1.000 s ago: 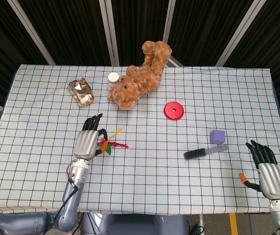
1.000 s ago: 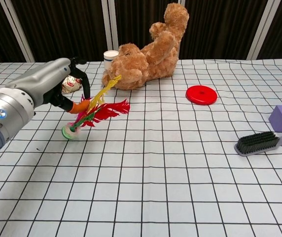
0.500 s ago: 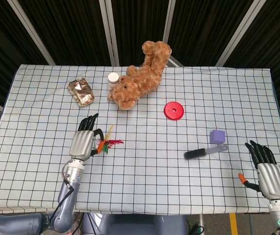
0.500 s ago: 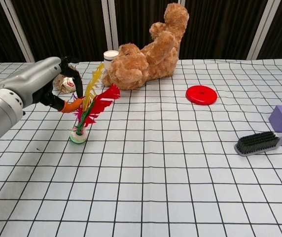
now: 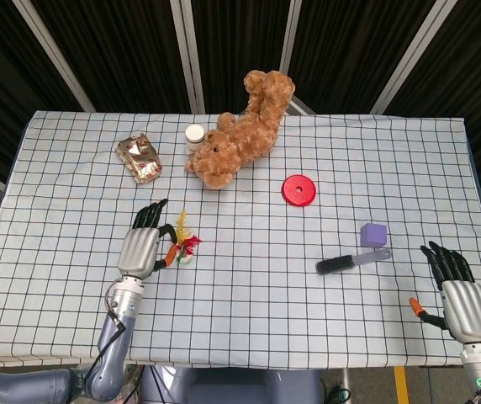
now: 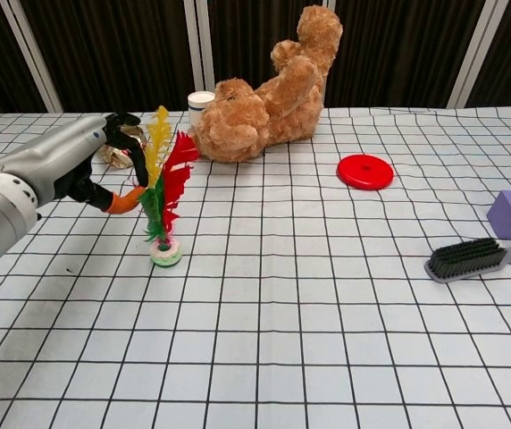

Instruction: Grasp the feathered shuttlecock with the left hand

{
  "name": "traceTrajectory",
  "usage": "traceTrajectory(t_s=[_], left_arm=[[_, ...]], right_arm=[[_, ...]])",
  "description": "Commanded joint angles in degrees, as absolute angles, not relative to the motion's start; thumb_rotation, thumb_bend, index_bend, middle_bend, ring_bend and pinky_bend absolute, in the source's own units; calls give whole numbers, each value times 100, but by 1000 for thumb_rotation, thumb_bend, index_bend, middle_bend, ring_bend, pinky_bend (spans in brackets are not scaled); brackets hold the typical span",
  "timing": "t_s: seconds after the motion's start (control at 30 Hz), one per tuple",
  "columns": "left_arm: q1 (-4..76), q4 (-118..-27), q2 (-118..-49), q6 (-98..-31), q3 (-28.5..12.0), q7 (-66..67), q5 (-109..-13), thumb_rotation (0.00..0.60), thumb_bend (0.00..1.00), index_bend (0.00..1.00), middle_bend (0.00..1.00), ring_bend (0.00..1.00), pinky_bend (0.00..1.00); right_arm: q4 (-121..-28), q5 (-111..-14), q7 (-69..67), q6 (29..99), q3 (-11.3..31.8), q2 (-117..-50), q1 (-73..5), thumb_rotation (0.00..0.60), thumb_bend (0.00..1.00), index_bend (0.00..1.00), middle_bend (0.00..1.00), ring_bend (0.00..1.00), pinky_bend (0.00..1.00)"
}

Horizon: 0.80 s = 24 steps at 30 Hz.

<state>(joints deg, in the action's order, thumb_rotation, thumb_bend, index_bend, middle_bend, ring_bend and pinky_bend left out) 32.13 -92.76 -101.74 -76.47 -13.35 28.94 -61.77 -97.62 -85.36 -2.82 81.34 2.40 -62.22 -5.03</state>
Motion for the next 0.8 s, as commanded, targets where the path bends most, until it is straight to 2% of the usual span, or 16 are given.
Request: traceTrajectory(t_s=[0.03, 0.1, 0.13, 0.37, 0.5, 0.67, 0.8], left_arm=[[3190, -9318, -10105, -7604, -1299, 2809, -6237, 600, 209, 130, 0, 0, 0], [3165, -9379, -10026, -7580, -1280, 2721, -6290, 600, 136, 19, 0, 0, 0], [3148, -9432, -9982, -7587, -1286, 2660, -6327, 600, 109, 3, 0, 0, 0], [2946, -9929, -9501, -7883, -1162, 2301, -6979, 600, 84, 0, 0, 0, 0], [2611, -10253, -8766, -8208, -829, 2100, -7569, 600, 84, 0, 0, 0, 0], [2102, -10584, -7703, -8465, -353, 1887, -7861, 600, 84, 0, 0, 0, 0], [1644, -10415, -7056, -8813, 71, 1846, -8162, 600, 84, 0, 0, 0, 0]], right_arm=[[-9759, -8531, -285, 8133, 242, -6218, -503, 600, 342, 0, 0, 0, 0], [-9754, -8530, -288, 8132, 243, -6216, -503, 600, 341, 0, 0, 0, 0], [-9756, -8528, -288, 8133, 244, -6214, -503, 600, 341, 0, 0, 0, 0], [-9746, -8525, -309, 8141, 247, -6201, -497, 600, 342, 0, 0, 0, 0], [-9726, -8535, -282, 8147, 233, -6196, -488, 600, 342, 0, 0, 0, 0], [-9721, -8518, -187, 8133, 226, -6198, -487, 600, 342, 0, 0, 0, 0], [-9723, -8505, -56, 8130, 227, -6227, -492, 600, 342, 0, 0, 0, 0]])
